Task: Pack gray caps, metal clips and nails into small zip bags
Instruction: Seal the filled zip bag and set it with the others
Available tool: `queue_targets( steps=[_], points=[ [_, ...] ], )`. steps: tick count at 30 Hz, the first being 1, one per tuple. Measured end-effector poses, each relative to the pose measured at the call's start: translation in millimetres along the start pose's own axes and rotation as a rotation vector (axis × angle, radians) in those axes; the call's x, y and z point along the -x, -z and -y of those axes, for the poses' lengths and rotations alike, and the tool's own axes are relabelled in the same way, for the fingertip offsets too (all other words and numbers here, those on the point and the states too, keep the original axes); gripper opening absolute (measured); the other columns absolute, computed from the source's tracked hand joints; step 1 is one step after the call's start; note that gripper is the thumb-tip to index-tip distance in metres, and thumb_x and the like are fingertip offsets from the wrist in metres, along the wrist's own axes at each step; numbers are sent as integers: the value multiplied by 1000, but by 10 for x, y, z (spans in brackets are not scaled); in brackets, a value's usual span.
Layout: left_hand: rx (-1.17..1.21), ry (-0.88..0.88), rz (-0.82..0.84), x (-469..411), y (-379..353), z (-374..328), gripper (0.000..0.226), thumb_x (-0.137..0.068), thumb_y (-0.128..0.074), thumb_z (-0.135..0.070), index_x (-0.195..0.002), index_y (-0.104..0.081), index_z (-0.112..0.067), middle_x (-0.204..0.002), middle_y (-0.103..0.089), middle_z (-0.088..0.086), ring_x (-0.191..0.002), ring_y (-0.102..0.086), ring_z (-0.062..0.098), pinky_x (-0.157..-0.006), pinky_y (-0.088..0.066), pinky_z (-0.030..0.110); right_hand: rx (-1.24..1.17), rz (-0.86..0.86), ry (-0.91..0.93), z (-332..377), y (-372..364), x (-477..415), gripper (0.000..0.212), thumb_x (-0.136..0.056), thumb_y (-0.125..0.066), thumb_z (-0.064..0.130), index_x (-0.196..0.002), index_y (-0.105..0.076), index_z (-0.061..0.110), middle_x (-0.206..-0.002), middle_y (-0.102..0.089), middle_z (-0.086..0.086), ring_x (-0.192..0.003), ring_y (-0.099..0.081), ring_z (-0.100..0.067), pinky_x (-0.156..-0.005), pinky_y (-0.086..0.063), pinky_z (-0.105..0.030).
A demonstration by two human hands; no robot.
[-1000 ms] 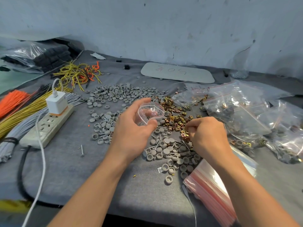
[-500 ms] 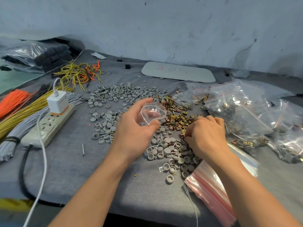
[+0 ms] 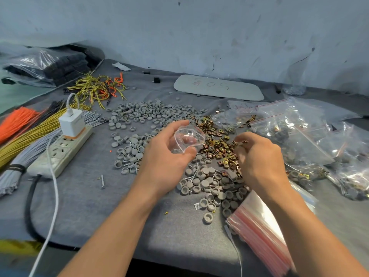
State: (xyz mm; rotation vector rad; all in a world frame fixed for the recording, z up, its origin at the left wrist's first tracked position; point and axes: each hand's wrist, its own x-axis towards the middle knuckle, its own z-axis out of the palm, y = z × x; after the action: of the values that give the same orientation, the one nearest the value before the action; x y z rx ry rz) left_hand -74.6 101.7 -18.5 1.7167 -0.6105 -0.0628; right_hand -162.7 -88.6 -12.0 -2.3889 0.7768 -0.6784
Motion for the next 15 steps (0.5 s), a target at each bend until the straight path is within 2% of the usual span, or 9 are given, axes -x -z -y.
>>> queue_targets(
  steps=[2,4,7,9,10,11,12,13,15],
  points=[
    [-35,-6,15,8,-15,-12,62,-87,-80,-15,-134,-58,-50,-106,-75,-23,-85,-75,6,-75,-62,30,-198,-41,19,56,25,28,13,-95,-72,15,-102,-76,25,-94,-79,6,-88,-74,-13,-88,-61,-37],
    [-97,-27,32,19,-37,-26,63,-87,-80,-18,-135,-56,-49,-106,-74,-26,-82,-73,4,-81,-59,33,-362,-67,57,151,62,85,11,-88,-80,16,-86,-77,26,-77,-77,13,-74,-74,-3,-75,-63,-31],
    [-184,-57,47,45,-87,-58,64,-85,-82,-20,-136,-54,-47,-103,-72,-30,-72,-67,-6,-80,-53,28,-566,-67,136,321,123,191,13,-77,-88,16,-76,-80,26,-70,-76,10,-64,-73,-10,-62,-61,-32],
    [-221,-54,56,71,-128,-79,65,-85,-83,-22,-135,-51,-50,-105,-72,-30,-86,-67,-8,-84,-51,22,-578,-34,191,413,140,234,13,-76,-88,17,-75,-82,28,-69,-75,10,-62,-72,-13,-59,-61,-34],
    [-229,-43,64,83,-146,-86,65,-85,-83,-22,-133,-50,-51,-107,-72,-28,-91,-66,-9,-82,-48,13,-546,-20,218,441,131,244,13,-77,-88,17,-76,-82,29,-68,-75,12,-61,-70,-11,-59,-59,-34],
    [-237,-33,70,91,-157,-92,63,-86,-82,-23,-130,-49,-53,-108,-72,-27,-92,-65,-10,-77,-43,4,-500,-17,243,462,111,243,14,-78,-88,18,-78,-83,31,-67,-73,16,-61,-68,-8,-59,-57,-31],
    [-240,-26,75,94,-161,-98,60,-86,-82,-22,-126,-49,-53,-107,-73,-26,-91,-64,-11,-73,-42,3,-446,-17,267,481,92,242,15,-79,-87,18,-80,-84,32,-67,-72,20,-62,-67,-7,-62,-54,-27],
    [-233,-26,77,94,-163,-95,56,-86,-81,-21,-122,-50,-52,-106,-73,-26,-89,-65,-9,-72,-43,6,-402,-7,289,496,70,238,15,-81,-86,18,-83,-84,33,-67,-71,22,-63,-66,-5,-63,-52,-23],
    [-214,-36,74,89,-156,-89,48,-88,-79,-20,-114,-50,-48,-103,-73,-27,-83,-68,-5,-74,-51,23,-402,20,290,501,41,225,15,-86,-81,19,-87,-84,34,-66,-71,23,-58,-63,-1,-55,-46,-14]
  ],
)
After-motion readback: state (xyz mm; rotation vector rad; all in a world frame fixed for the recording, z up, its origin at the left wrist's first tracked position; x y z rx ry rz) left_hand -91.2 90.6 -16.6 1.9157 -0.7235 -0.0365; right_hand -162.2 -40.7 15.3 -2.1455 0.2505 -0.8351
